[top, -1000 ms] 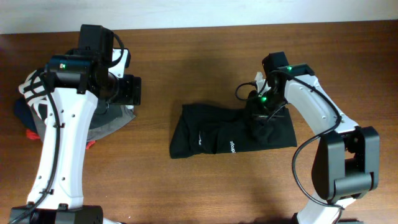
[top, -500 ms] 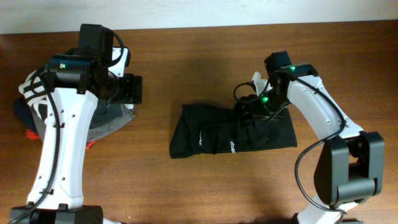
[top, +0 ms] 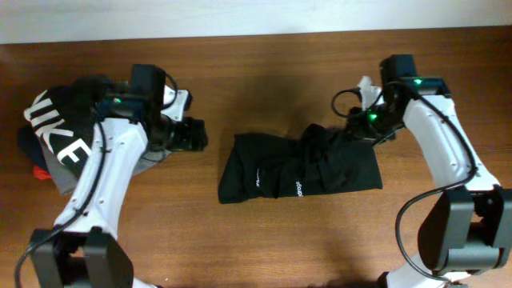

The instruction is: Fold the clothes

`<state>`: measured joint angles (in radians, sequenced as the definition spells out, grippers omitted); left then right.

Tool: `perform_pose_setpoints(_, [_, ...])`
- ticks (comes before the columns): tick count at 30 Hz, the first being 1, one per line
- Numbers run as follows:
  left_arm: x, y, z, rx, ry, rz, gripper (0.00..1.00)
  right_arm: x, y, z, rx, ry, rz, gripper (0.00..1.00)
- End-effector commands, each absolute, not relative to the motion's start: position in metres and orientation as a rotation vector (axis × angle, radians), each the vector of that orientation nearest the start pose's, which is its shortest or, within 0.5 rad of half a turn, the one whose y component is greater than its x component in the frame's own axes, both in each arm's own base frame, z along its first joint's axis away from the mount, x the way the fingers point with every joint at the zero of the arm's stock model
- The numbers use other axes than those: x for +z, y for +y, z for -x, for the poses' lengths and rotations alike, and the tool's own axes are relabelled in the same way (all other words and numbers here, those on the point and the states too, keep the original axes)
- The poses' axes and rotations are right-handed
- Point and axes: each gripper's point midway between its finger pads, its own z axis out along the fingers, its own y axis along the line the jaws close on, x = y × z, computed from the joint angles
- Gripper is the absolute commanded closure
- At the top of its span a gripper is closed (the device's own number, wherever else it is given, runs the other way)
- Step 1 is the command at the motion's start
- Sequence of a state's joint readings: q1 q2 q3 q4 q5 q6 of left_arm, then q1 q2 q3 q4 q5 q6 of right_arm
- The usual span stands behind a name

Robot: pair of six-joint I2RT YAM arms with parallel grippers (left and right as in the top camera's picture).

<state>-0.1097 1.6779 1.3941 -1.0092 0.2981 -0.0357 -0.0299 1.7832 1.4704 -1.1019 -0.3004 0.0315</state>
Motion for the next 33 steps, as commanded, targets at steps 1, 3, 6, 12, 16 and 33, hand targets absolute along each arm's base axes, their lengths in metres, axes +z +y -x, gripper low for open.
perform_pose_setpoints(1, [0.116, -0.133, -0.340, -0.868, 2.800, -0.218, 0.22, 0.123, 0.021, -0.368, 0.336, 2.949, -0.141, 0.70])
perform_pose_setpoints(3, [0.102, -0.149, -0.342, -1.023, 2.704, -0.261, 0.21, 0.122, 0.022, -0.366, 0.338, 2.957, -0.142, 0.70])
perform_pose_setpoints(6, [0.081, -0.152, -0.347, -1.034, 2.661, -0.279, 0.21, 0.122, 0.023, -0.365, 0.349, 2.961, -0.141, 0.70])
perform_pose_setpoints(12, [0.059, -0.173, -0.347, -1.245, 2.609, -0.311, 0.24, 0.120, 0.024, -0.361, 0.354, 2.976, -0.144, 0.70])
perform_pose_setpoints(16, [0.047, -0.191, -0.342, -1.380, 2.589, -0.347, 0.53, 0.120, 0.024, -0.359, 0.355, 2.986, -0.147, 0.70])
perform_pose_setpoints(33, [0.038, -0.116, -0.374, -1.276, 2.585, -0.062, 0.35, 0.120, 0.024, -0.356, 0.354, 3.000, -0.138, 0.70])
